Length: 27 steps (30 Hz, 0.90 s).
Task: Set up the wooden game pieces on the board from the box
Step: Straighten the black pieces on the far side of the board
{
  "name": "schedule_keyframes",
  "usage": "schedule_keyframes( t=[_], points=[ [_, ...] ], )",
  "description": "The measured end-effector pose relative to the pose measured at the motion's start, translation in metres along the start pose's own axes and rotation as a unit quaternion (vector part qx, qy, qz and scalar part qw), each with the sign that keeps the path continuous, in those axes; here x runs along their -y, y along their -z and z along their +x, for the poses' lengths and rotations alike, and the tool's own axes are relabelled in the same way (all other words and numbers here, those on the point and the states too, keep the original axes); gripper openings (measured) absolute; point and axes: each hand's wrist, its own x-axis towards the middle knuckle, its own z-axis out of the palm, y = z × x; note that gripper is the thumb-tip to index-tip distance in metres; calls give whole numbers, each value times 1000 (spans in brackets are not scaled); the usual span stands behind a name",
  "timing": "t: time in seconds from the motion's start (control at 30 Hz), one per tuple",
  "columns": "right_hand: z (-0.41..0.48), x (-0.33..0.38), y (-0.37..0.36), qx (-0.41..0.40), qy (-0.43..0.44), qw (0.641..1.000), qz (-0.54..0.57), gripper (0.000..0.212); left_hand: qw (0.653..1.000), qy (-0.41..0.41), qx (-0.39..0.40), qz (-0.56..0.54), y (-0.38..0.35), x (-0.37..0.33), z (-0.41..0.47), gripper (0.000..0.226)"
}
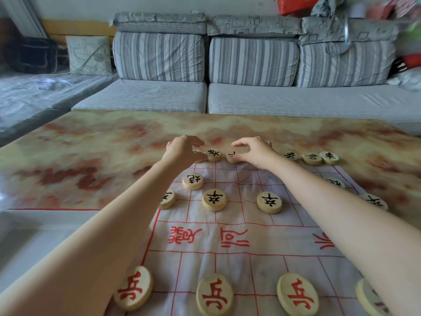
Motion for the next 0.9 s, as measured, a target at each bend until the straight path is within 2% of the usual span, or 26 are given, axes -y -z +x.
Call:
schedule_keyframes(
  t=[0.1, 0.2, 0.3, 0.53, 0.67, 0.77, 0.9],
  points=[
    [-1, -5, -1, -24, -20, 999, -16, 43, 998, -18, 25, 54, -8, -14, 2, 48],
    [-5, -1, -3, -27, 11, 996, -84, 50, 996, -25, 32, 74, -12, -23, 5, 48],
    [-8, 1, -3, -32, 23, 995, -87, 47, 994, -33, 49, 94, -16, -26, 6, 45],
    [-7, 6, -9, -46, 35, 989, -133, 44, 994, -42, 42, 87, -23, -22, 12, 34],
    [-5, 8, -15, -70, 26, 988, -133, 33, 992, -60, 14, 109, -30, -21, 16, 36],
    [-4, 11, -14, -42, -2, 995, -96, 23, 990, -51, -2, 133, -34, -20, 16, 41],
    [-7, 10, -10, -3, -8, 998, -55, 38, 990, -44, -2, 137, -34, -21, 15, 55]
  ],
)
